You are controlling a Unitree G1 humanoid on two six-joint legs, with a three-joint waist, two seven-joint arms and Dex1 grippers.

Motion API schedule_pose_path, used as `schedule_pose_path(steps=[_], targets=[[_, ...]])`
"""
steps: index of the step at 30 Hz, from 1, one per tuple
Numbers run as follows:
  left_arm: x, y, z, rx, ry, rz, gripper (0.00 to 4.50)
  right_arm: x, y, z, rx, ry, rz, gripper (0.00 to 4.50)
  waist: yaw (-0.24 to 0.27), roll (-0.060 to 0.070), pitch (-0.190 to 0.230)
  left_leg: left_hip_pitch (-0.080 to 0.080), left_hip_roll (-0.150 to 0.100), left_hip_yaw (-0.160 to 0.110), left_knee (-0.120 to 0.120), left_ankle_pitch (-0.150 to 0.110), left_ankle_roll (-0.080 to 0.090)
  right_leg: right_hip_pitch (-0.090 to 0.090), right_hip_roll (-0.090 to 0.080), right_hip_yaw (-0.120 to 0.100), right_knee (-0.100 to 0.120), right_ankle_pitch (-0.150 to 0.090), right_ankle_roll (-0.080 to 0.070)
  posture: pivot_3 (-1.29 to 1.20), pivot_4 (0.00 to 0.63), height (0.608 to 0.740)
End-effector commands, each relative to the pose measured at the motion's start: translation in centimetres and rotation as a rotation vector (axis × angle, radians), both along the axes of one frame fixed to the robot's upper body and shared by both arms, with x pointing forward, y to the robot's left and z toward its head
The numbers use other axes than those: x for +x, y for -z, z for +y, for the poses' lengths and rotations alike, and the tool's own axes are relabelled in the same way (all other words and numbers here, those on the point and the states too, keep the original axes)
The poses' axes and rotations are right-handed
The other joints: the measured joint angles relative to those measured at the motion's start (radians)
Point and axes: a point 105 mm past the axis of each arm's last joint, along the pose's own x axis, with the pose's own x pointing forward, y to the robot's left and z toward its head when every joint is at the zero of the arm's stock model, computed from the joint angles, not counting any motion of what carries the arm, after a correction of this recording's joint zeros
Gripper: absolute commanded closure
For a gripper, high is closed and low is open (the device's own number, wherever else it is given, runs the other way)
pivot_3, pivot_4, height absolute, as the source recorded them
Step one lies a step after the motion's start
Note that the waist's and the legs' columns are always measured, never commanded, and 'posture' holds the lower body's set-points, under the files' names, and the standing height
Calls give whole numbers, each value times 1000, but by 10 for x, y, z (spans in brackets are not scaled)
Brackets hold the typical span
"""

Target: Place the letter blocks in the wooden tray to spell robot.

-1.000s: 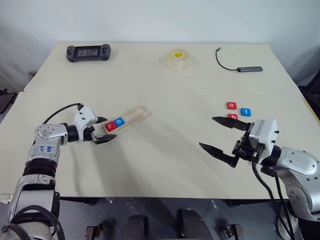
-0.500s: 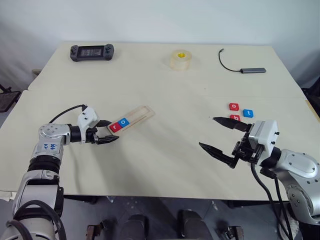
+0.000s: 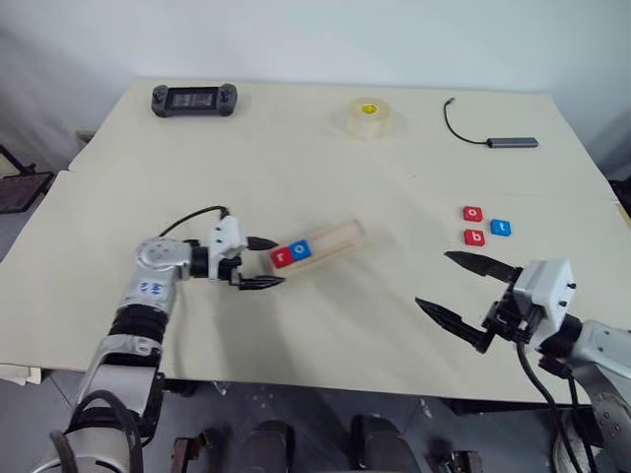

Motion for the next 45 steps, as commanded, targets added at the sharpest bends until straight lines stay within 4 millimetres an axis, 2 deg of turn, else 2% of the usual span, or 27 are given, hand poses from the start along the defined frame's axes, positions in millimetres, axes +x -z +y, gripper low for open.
schedule_pose_path(steps=[1,4,7,13,16,18,20,22,25,31,35,39,45], targets=[[-2,-5,-30,78,125,-45,1023,-16,-8,-9,-33,34,-17,0,0,0,0,-1,0,0,1,0,0,0,0,0,0,0,0,0,150,740],[-1,5,-54,175,190,-61,1023,-28,-3,-20,-42,98,13,0,-1,-1,0,-1,0,1,2,-1,1,1,1,1,0,1,1,0,150,740],[1,10,-74,194,207,-35,1023,-40,1,-27,-42,153,35,0,-3,-1,1,0,1,2,3,-1,2,1,2,2,0,1,1,0,150,740],[5,10,-96,187,201,21,1023,-56,-1,-38,-25,258,42,0,-2,-2,1,1,1,3,6,-2,3,1,3,5,-1,1,2,0,150,740],[4,10,-97,187,210,31,1023,-61,1,-41,-23,280,57,0,-3,-2,1,1,0,4,7,-2,4,1,2,6,-1,1,3,0,150,740],[3,13,-92,192,214,52,1023,-64,4,-42,-26,286,68,0,-3,-2,1,1,0,3,7,-2,4,1,3,6,-1,1,3,0,150,740],[4,6,-88,144,205,41,297,-66,5,-47,-26,309,67,0,-4,-2,1,1,1,4,7,-2,3,1,3,6,-1,1,3,0,150,740],[8,-2,-84,104,181,21,12,-67,7,-49,-22,327,64,0,-4,-2,1,1,1,4,7,-2,3,1,2,6,0,1,3,0,150,740],[14,-11,-68,32,130,-2,12,-71,10,-54,-8,367,58,0,-3,-2,1,1,1,3,7,-2,3,1,2,6,-1,1,3,0,150,740],[-5,-10,-15,-76,154,-29,12,-81,22,-82,14,561,2,0,-9,-1,1,2,1,4,5,-2,3,1,2,7,-1,1,2,0,150,740],[-5,-18,18,-146,10,-159,12,-92,35,-98,63,661,10,0,-5,-1,1,2,1,4,5,-2,3,1,-1,7,-2,1,2,0,150,740],[-15,-20,30,-185,-1,-92,12,-92,38,-102,62,673,1,0,-4,0,1,2,1,3,5,-2,3,1,-3,8,-2,1,2,0,150,740],[-33,-31,28,-226,30,-73,12,-40,29,-96,136,621,50,0,-25,0,1,2,2,4,6,-2,2,1,-4,8,-1,1,2,0,150,740]])
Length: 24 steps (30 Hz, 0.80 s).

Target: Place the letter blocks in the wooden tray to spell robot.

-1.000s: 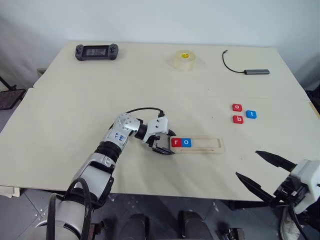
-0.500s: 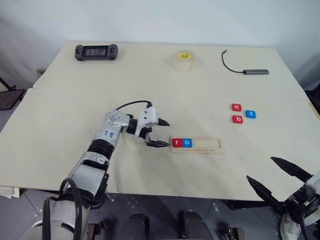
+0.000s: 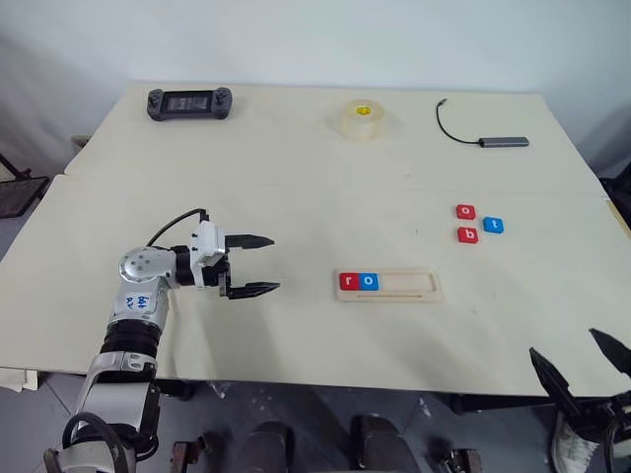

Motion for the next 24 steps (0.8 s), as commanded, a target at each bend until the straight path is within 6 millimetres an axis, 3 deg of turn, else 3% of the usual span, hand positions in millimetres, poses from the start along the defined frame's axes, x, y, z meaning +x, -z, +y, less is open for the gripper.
schedule_pose_path(steps=[1,8,12,14,17,24], targets=[[-10,-16,-3,-35,33,-24,12,26,-9,2,61,-4,33,0,-9,1,0,0,1,0,0,0,0,0,0,0,0,0,0,0,150,740],[-26,-17,-15,-79,4,-12,12,124,-31,-9,108,98,191,0,-18,2,0,1,2,0,1,2,-3,0,0,1,2,0,-1,0,150,740],[-30,-12,-18,-87,-17,4,12,163,-36,-16,118,193,242,0,-9,3,0,0,3,-4,0,3,-5,-1,2,1,1,0,-3,0,150,740],[-33,-12,-20,-91,-26,6,12,175,-38,-20,111,236,259,0,-6,3,0,-2,1,-4,0,3,-5,-2,2,0,1,0,-3,0,150,740],[-34,-13,-19,-96,-41,7,12,188,-45,-11,131,195,254,0,-8,3,0,-4,0,-4,0,2,-3,-3,1,-1,1,0,-2,0,150,740],[-31,-14,-16,-96,-66,2,12,194,-46,-1,103,155,309,0,-12,3,0,-5,0,-3,0,2,-2,-4,2,-3,1,0,-2,0,150,740]])
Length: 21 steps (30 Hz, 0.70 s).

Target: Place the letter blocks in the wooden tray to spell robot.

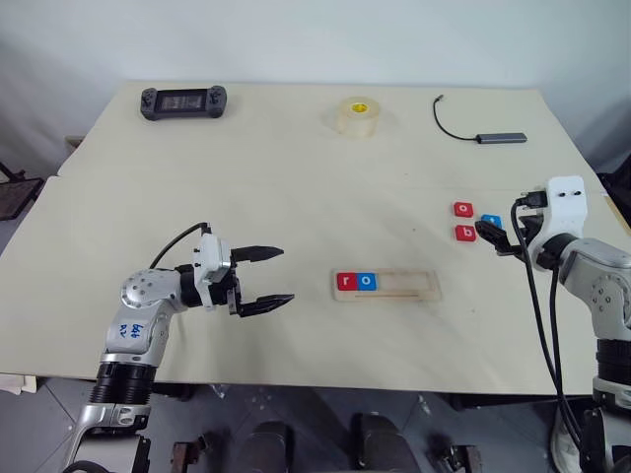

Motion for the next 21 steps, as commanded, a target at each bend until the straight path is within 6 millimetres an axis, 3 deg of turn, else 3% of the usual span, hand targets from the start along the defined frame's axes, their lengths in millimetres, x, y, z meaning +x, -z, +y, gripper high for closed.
schedule_pose_path(steps=[1,7,21], targets=[[-1,-10,1,-5,-2,-43,12,0,-8,0,-21,-9,2,0,0,0,0,0,0,0,0,0,0,0,0,0,0,0,0,0,150,740],[1,-10,-2,-6,0,-47,12,9,-6,2,-7,-4,18,0,0,0,0,0,0,0,0,0,0,0,0,0,-1,0,0,0,150,740],[-2,-10,-15,-20,21,-50,12,57,41,30,23,76,68,0,-20,0,0,0,0,1,0,0,-1,-1,1,0,0,0,0,0,150,740]])
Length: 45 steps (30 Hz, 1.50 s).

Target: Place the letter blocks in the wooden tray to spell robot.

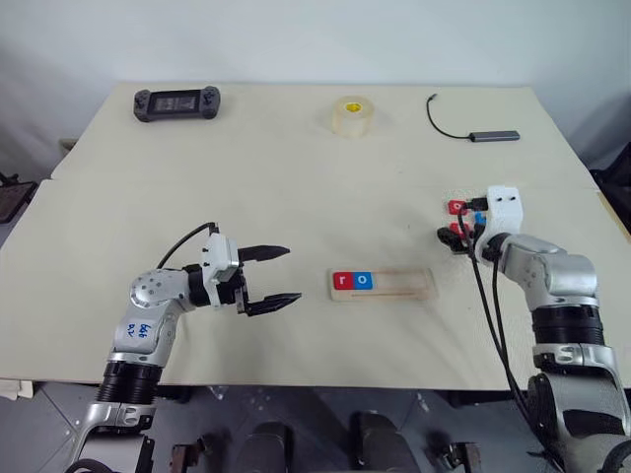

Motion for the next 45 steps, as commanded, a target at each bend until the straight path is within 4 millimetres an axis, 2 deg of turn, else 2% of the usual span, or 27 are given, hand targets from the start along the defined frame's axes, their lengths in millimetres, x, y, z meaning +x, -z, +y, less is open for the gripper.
schedule_pose_path(steps=[1,2,6,9,14,19,24,27,32,36,38,42,45], targets=[[-2,-10,-4,-13,16,-43,0,7,1,5,11,13,-19,416,-6,0,0,0,0,0,0,0,0,0,0,0,0,0,0,0,150,740],[-2,-10,-5,-14,17,-44,0,8,2,7,20,11,-19,600,-7,0,0,0,0,0,0,0,0,0,0,0,0,0,0,0,150,740],[1,-14,-8,-18,23,-55,0,9,3,8,33,40,-17,2006,-8,0,0,0,0,0,0,0,0,0,0,0,0,0,0,0,150,740],[3,-16,-8,-18,26,-57,0,5,-6,2,50,74,-33,3026,-6,0,0,0,0,0,1,0,0,0,0,0,0,0,0,0,150,740],[4,-15,-12,-15,51,-47,0,-13,-19,-2,49,83,-54,3049,-4,0,0,-1,0,-2,0,0,0,0,0,0,1,0,0,0,150,740],[9,-14,-19,-17,87,-35,0,-52,-29,-2,55,100,-61,3049,-4,1,0,-8,0,-3,1,0,0,-6,0,0,2,0,0,0,150,740],[9,-12,-22,-16,114,-20,0,-90,-17,4,74,145,-32,3049,-7,1,0,-12,0,-2,1,0,0,-11,0,0,4,0,0,0,150,740],[8,-11,-23,-13,130,-17,0,-103,-6,10,112,169,-19,3049,-7,1,-1,-12,0,-1,1,0,-1,-12,0,1,6,0,0,0,150,740],[8,-14,-23,-4,132,-29,0,-110,-1,17,143,150,-15,1352,-5,1,-1,-12,-2,0,2,1,0,-13,1,2,10,0,0,0,150,740],[7,-16,-22,2,132,-37,0,-112,-21,19,91,-55,-56,19,-4,1,0,-12,-3,0,2,1,0,-13,1,2,10,0,0,0,150,740],[5,-16,-21,3,134,-38,0,-118,-22,15,15,-178,-18,19,0,1,0,-12,-4,-1,2,1,1,-13,1,2,9,0,0,0,150,740],[5,-15,-21,10,138,-37,0,-129,-21,1,-276,-491,10,19,10,0,0,-11,-4,-1,1,1,2,-10,2,1,1,0,1,0,150,740],[6,-16,-20,9,136,-39,0,-137,-14,1,-321,-736,19,19,8,0,0,-10,-3,2,2,0,3,-8,3,2,0,2,3,0,150,740]])
